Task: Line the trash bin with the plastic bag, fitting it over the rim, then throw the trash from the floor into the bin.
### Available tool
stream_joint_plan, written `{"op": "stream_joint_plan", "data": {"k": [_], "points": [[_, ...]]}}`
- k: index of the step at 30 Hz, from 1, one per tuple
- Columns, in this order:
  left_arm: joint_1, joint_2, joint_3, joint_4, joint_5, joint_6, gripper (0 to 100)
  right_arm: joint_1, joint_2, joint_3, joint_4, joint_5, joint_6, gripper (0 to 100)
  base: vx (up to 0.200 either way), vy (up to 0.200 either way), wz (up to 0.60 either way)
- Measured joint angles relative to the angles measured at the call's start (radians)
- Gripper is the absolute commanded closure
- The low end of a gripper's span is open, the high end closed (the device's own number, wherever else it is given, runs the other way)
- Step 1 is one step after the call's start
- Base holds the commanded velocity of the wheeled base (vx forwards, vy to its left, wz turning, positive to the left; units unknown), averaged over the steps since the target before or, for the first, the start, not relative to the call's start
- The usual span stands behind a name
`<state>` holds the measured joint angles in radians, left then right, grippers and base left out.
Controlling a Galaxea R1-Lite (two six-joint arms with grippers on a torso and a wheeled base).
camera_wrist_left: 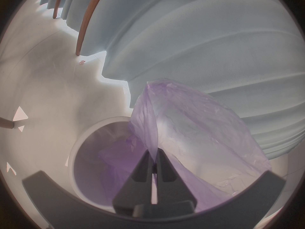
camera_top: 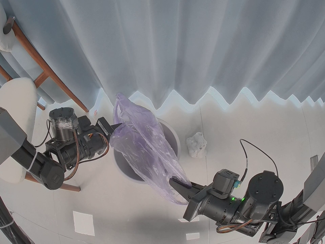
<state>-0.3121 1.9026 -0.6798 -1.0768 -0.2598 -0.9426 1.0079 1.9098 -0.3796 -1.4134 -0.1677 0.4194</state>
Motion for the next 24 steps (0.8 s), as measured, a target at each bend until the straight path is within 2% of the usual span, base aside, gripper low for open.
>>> {"op": "stream_joint_plan", "data": {"k": [7,13,18,24], "points": [[0.052,-0.028,-0.004,0.037,-0.001,0.015,100,-0.068,-0.002,-0.033,-0.006,0.044,-0.005,100,0.0,0.0,0.0],[0.099,-0.092,-0.02,0.189,-0.003,0.05,100,-0.14,0.013,-0.105,0.0,0.093,-0.001,100,0.0,0.0,0.0],[0.098,-0.14,-0.03,0.275,-0.004,0.078,100,-0.196,0.062,-0.194,0.003,0.111,0.0,100,0.0,0.0,0.0],[0.079,-0.15,-0.021,0.284,-0.003,0.116,100,-0.264,0.143,-0.276,-0.001,0.147,0.002,100,0.0,0.0,0.0]]}}
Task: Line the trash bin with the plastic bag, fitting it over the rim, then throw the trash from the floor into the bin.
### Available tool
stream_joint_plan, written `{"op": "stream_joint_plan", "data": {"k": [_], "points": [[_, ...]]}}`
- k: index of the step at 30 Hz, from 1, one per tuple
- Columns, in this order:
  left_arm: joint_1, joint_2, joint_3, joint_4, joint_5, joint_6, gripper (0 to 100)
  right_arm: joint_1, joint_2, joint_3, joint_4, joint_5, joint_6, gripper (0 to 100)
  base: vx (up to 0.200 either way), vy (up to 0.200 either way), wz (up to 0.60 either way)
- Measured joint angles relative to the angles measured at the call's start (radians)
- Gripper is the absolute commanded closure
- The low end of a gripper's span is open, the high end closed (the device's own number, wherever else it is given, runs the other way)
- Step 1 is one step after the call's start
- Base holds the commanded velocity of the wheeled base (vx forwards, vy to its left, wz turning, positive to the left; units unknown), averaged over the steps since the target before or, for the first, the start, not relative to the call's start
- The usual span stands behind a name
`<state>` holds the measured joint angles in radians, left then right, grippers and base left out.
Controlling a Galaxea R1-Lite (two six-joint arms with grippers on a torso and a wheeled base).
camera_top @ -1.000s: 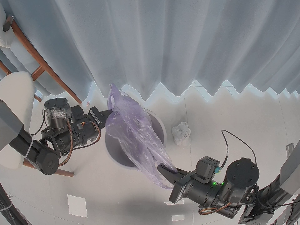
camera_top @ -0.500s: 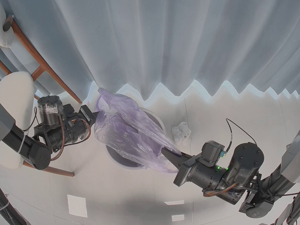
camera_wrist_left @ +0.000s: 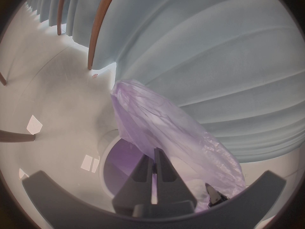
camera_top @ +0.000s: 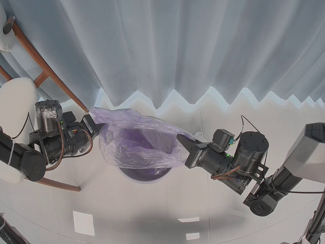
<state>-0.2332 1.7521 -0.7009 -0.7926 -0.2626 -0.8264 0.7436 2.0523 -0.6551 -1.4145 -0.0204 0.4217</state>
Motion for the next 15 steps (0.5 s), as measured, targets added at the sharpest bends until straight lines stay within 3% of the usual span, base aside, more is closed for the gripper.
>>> {"op": "stream_joint_plan", "data": {"k": [15], "points": [[-0.064,0.048,0.047,-0.009,0.0,0.029,100,-0.066,0.117,-0.041,-0.023,0.015,0.011,100,0.0,0.0,0.0]]}}
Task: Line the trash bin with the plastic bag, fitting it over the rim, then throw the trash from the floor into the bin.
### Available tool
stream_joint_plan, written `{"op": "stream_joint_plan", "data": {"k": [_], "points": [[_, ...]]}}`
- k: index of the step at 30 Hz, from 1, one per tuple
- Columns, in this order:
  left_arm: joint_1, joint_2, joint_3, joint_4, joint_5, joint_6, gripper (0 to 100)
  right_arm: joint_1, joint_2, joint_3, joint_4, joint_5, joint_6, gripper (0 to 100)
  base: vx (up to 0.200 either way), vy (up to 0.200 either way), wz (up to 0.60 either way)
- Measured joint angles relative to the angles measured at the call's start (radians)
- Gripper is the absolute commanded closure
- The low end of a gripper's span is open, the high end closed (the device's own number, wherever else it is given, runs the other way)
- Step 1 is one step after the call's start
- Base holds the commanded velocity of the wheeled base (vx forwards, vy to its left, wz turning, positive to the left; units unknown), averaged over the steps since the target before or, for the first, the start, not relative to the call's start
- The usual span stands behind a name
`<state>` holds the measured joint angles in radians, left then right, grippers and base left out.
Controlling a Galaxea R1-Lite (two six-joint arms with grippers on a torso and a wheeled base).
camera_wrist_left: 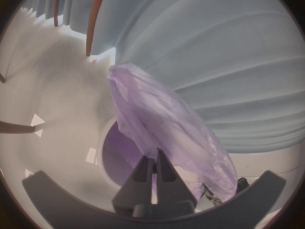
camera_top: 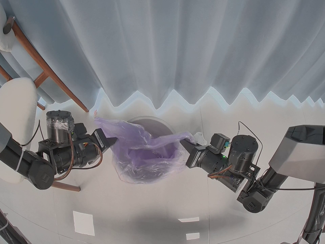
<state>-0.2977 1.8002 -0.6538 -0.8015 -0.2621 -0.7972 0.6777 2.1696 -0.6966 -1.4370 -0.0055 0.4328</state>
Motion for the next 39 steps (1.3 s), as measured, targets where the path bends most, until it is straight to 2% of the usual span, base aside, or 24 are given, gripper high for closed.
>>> {"op": "stream_joint_plan", "data": {"k": [10,19,23,29,39], "points": [[-0.016,0.047,0.06,-0.002,-0.001,0.117,100,-0.003,0.094,0.033,-0.114,0.0,-0.004,100,0.0,0.0,0.0],[0.001,0.084,0.037,-0.002,-0.003,0.099,100,-0.073,0.134,-0.044,-0.109,0.036,0.006,100,0.0,0.0,0.0],[0.006,0.113,0.012,-0.028,-0.002,0.056,100,-0.117,0.137,-0.127,-0.019,0.038,0.03,100,0.0,0.0,0.0],[0.013,0.154,-0.012,-0.146,-0.001,-0.012,100,-0.169,0.13,-0.255,0.118,0.034,0.091,100,0.0,0.0,0.0],[0.055,0.193,-0.061,-0.203,0.009,-0.066,100,-0.19,0.121,-0.467,0.355,0.016,0.106,100,0.0,0.0,0.0]]}}
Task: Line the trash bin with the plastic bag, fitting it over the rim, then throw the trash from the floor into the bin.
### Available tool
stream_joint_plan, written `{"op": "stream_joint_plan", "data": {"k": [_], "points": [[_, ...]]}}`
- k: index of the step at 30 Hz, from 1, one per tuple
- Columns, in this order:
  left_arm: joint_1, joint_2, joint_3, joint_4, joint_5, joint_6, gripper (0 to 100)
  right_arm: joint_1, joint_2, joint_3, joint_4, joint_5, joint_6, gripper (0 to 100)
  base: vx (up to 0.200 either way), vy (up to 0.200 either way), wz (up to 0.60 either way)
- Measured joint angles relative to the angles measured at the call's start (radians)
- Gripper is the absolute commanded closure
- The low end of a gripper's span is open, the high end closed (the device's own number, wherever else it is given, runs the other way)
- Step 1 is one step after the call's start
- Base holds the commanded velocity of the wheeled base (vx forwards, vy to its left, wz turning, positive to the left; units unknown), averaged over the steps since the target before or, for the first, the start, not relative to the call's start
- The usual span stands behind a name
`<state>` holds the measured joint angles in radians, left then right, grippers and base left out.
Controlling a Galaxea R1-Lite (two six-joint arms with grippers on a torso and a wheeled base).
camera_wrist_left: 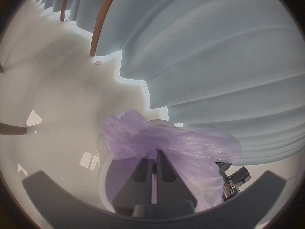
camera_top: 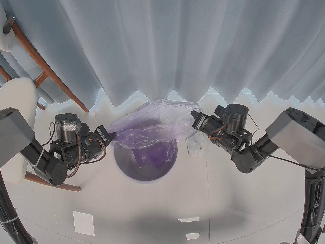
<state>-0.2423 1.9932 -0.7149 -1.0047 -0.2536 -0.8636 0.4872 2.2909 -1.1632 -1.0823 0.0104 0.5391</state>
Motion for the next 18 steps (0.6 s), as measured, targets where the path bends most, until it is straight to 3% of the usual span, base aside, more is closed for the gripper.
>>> {"op": "stream_joint_plan", "data": {"k": [4,5,11,18], "points": [[0.007,0.004,-0.01,-0.002,0.001,-0.011,100,-0.001,0.003,-0.098,0.097,-0.016,0.002,100,0.0,0.0,0.0],[0.007,0.004,-0.011,-0.002,0.002,-0.013,100,-0.001,0.004,-0.121,0.123,-0.019,0.003,0,0.0,0.0,0.0],[-0.002,0.003,-0.01,-0.004,0.002,-0.016,100,0.001,-0.004,-0.144,0.195,-0.016,0.029,0,0.0,0.0,0.0],[-0.015,-0.001,-0.001,-0.003,0.003,-0.014,100,0.026,-0.11,0.04,0.292,0.02,0.139,0,0.0,0.0,0.0]]}}
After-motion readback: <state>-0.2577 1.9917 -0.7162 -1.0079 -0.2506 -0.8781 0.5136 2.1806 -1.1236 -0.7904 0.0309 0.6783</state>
